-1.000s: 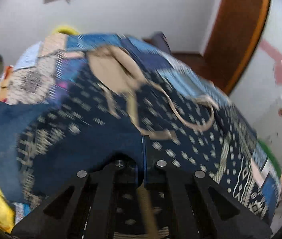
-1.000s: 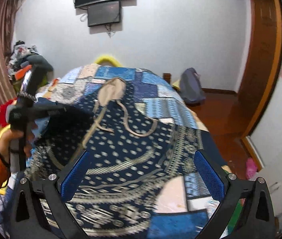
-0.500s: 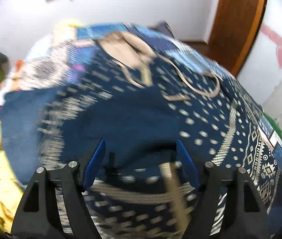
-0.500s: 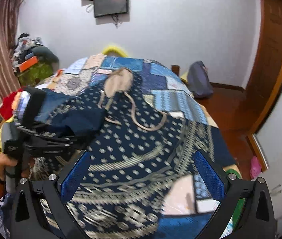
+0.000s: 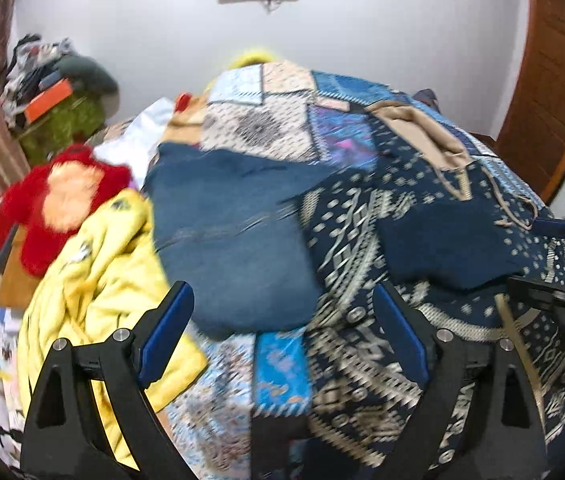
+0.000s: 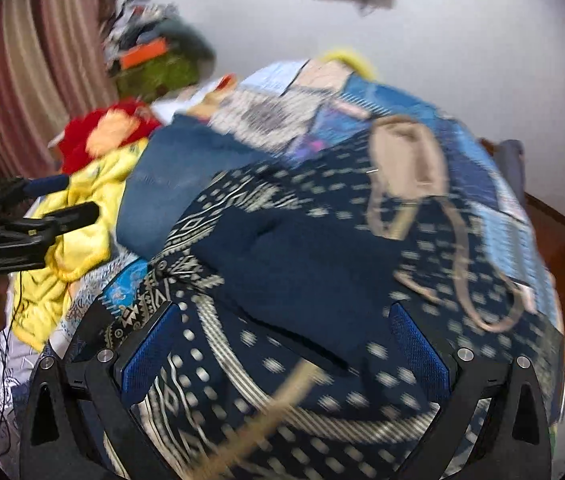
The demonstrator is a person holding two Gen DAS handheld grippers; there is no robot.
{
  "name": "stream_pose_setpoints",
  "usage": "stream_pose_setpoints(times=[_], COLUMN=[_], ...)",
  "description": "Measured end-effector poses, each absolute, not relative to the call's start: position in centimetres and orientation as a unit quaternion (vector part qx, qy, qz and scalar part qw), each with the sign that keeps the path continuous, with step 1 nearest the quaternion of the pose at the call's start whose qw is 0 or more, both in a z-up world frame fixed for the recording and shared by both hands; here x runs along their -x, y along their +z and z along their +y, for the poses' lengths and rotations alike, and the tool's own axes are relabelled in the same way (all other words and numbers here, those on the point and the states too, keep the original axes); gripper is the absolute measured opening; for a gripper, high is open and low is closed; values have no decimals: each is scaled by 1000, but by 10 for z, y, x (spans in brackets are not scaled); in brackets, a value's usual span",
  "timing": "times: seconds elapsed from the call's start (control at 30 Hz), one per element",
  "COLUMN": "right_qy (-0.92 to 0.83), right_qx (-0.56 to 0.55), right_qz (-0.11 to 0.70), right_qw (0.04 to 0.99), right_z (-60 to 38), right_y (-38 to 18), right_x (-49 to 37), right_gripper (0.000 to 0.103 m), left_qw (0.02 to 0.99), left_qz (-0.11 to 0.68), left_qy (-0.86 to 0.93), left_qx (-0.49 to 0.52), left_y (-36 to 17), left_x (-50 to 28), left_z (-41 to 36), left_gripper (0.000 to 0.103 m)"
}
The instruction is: Fold large clothes
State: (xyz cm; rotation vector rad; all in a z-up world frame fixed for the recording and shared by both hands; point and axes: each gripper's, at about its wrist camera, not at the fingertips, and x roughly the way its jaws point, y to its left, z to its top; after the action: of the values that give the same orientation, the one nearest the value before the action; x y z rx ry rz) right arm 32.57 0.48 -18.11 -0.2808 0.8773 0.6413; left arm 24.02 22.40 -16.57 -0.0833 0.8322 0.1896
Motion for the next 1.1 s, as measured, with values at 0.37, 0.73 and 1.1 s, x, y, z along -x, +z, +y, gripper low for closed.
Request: stream_pose_setpoints(times=[0.37, 0.73, 1.1], right_qy=[323, 348, 302], right_qx=[215, 133, 46], right_qz=[474, 400, 356], right_qw=[791, 837, 883], right_z=[98, 67, -29], right_y=[-271, -208, -142], right_x=[-378, -356, -356], right_gripper=[63, 11, 11], left_qw=[895, 902, 910], left_qz=[432, 420, 411], left_qy=[96, 80, 47], left_qx=[59, 49, 31], left_y=[-207, -193, -169], left_x=[-239, -250, -282], left_z=[241, 214, 162], left_gripper=[91, 91, 91])
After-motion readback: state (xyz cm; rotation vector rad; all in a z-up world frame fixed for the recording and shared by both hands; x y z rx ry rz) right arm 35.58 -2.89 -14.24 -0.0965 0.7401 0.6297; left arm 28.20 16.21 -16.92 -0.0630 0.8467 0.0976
